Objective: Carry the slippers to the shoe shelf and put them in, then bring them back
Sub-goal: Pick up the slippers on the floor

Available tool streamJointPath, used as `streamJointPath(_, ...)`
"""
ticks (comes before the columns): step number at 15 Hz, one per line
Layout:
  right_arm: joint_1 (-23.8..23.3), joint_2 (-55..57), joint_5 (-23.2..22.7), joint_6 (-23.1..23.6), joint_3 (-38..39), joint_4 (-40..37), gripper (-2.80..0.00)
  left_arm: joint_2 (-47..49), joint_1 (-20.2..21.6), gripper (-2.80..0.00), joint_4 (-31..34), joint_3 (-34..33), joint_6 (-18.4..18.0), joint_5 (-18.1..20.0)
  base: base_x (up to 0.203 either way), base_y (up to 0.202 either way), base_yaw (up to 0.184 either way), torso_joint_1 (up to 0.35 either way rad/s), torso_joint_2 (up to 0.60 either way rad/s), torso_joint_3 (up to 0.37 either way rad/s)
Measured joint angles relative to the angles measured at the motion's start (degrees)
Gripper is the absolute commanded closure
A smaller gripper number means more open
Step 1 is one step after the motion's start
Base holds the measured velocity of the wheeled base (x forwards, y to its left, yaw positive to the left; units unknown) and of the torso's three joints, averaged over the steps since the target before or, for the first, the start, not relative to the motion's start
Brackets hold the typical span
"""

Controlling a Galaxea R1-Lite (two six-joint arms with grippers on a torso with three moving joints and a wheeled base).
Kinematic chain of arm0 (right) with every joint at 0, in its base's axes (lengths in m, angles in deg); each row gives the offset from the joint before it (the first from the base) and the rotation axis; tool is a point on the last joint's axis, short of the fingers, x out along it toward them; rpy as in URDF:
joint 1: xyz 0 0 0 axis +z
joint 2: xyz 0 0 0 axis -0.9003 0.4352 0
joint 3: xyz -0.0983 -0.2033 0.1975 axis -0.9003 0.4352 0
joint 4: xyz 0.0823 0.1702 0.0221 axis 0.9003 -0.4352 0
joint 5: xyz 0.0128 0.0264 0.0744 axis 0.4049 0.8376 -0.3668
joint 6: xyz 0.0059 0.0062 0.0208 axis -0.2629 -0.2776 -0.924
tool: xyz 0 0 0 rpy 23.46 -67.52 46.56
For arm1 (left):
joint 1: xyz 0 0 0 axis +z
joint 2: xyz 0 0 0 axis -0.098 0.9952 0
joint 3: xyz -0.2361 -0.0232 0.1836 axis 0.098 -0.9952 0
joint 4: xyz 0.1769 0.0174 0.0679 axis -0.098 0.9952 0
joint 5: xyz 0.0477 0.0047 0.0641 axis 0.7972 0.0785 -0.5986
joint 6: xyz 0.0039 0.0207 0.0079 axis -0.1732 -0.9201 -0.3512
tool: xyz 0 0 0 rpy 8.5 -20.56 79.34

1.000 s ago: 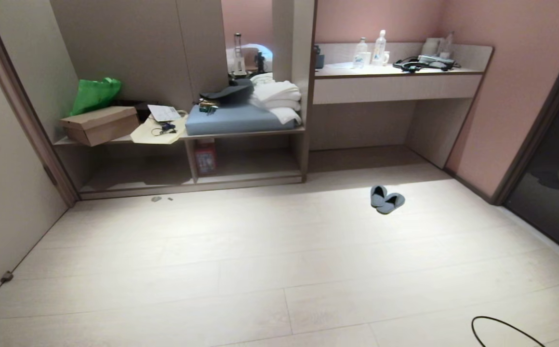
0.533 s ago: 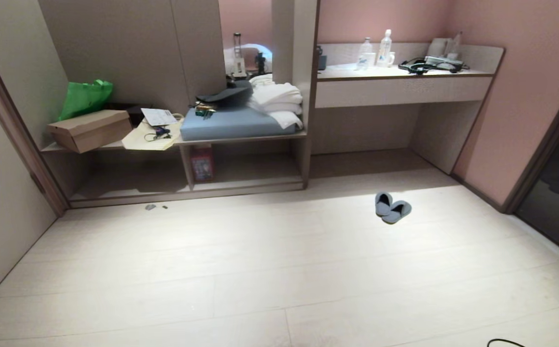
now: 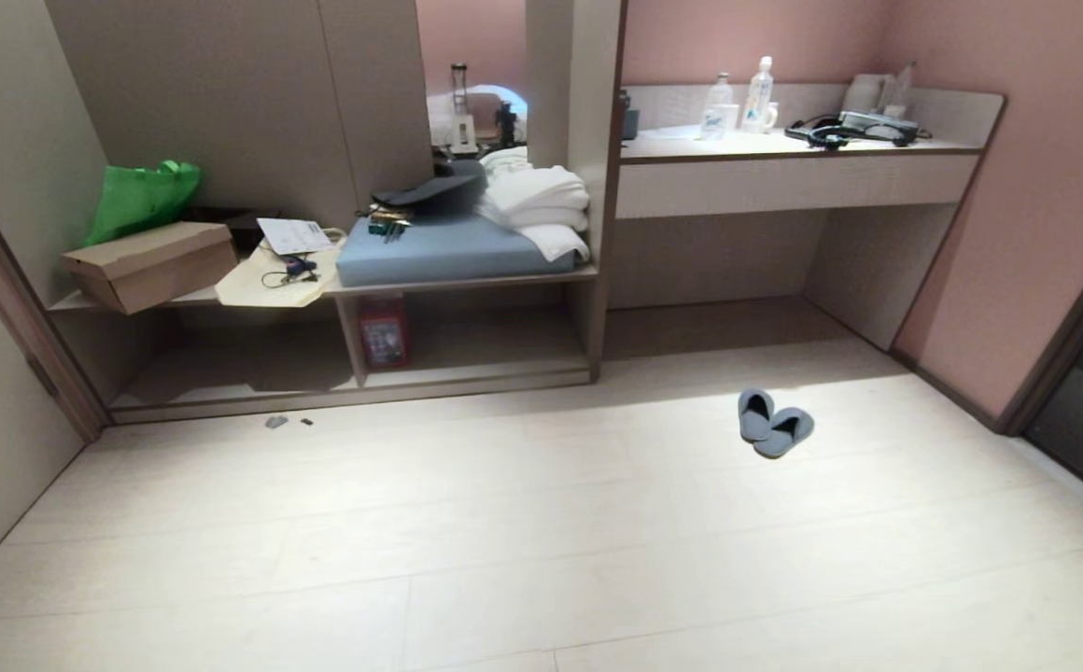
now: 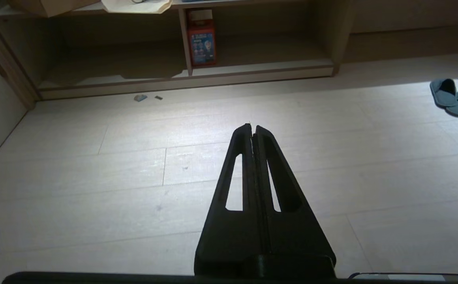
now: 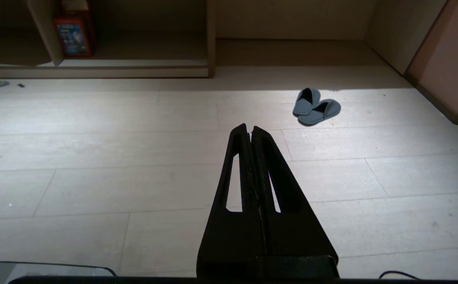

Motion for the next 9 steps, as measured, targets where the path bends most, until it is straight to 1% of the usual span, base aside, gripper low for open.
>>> streamJointPath(9, 0.0, 0.0, 0.0, -0.1, 0.0, 0.0, 0.00, 0.0, 0.0, 0.00, 0.0, 0.0, 0.0, 0.0, 0.198, 0.000, -0.001, 0.002, 0.00, 0.002)
